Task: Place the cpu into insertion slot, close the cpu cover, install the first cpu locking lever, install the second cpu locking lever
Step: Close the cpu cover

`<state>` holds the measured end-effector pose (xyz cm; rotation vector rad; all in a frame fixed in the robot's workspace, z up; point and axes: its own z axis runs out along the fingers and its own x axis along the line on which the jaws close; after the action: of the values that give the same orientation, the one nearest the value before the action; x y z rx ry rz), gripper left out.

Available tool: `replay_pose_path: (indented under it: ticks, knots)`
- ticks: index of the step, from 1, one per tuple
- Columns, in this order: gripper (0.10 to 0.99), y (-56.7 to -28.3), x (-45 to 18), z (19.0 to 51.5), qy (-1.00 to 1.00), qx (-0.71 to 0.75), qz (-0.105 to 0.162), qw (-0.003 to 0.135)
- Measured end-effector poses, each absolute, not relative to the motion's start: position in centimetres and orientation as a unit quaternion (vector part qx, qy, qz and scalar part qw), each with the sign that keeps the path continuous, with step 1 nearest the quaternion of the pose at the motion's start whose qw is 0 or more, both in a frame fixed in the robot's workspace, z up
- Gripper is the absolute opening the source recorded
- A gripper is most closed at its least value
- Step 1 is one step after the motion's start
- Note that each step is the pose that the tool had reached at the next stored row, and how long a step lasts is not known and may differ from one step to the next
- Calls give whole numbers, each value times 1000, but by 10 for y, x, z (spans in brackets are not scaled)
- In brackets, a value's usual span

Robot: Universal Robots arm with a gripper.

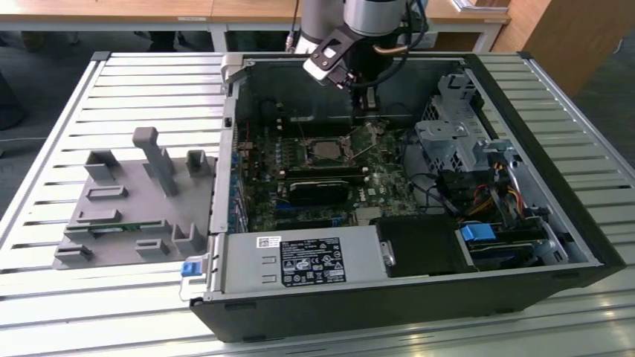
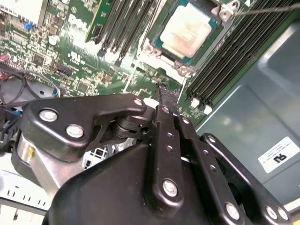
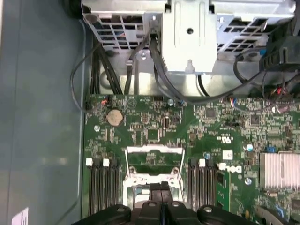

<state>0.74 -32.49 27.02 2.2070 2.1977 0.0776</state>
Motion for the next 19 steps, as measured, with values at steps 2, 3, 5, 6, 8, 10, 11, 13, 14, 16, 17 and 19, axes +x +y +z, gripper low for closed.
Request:
replay_pose_path:
  ticks: [2, 3, 5, 6, 8, 10, 11, 13, 14, 16, 17, 19]
  knots:
    - [106, -324, 11, 269, 705, 708, 25, 13]
    - [106, -323, 13, 269, 705, 708, 25, 13]
    - [106, -322, 17, 266, 705, 708, 25, 13]
    - [106, -321, 19, 265, 705, 708, 24, 12]
    - [106, -321, 21, 262, 705, 708, 24, 12]
    - [106, -321, 25, 261, 705, 708, 24, 12]
    - [106, -321, 27, 260, 705, 708, 23, 11]
    - [106, -321, 32, 260, 705, 708, 22, 10]
    - [106, -321, 34, 260, 705, 708, 22, 10]
    - [106, -321, 38, 259, 705, 708, 22, 10]
    - [106, -321, 39, 258, 705, 708, 22, 10]
    - [106, -321, 41, 257, 705, 708, 21, 10]
